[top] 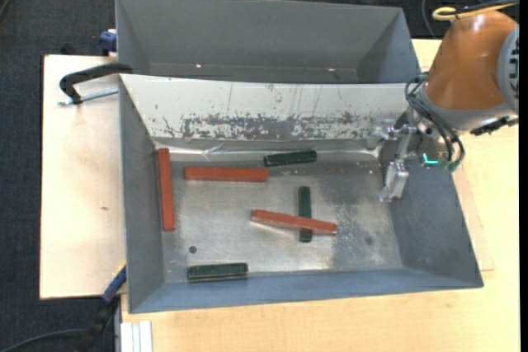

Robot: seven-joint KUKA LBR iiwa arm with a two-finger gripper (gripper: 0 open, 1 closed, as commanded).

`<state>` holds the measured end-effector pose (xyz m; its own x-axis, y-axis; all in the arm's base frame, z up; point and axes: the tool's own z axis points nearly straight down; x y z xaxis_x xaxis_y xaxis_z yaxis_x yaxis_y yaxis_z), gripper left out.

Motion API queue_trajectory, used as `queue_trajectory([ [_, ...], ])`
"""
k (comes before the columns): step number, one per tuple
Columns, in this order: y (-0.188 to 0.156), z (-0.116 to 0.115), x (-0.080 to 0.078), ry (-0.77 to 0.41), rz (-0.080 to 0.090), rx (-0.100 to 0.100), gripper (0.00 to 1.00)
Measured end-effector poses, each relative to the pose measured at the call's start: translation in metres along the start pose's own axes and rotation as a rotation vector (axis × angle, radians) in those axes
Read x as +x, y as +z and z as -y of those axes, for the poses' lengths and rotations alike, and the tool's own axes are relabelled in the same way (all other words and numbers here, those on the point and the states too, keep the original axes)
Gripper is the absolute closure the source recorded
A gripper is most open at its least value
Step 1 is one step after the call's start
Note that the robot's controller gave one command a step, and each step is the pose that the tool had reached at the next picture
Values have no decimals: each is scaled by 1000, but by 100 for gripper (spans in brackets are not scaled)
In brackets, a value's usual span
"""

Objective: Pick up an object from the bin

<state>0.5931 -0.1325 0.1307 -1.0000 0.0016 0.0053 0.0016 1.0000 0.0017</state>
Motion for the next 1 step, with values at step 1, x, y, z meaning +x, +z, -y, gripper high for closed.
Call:
queue_trajectory([
  [1,64,-61,-1,28,0,-4,0],
])
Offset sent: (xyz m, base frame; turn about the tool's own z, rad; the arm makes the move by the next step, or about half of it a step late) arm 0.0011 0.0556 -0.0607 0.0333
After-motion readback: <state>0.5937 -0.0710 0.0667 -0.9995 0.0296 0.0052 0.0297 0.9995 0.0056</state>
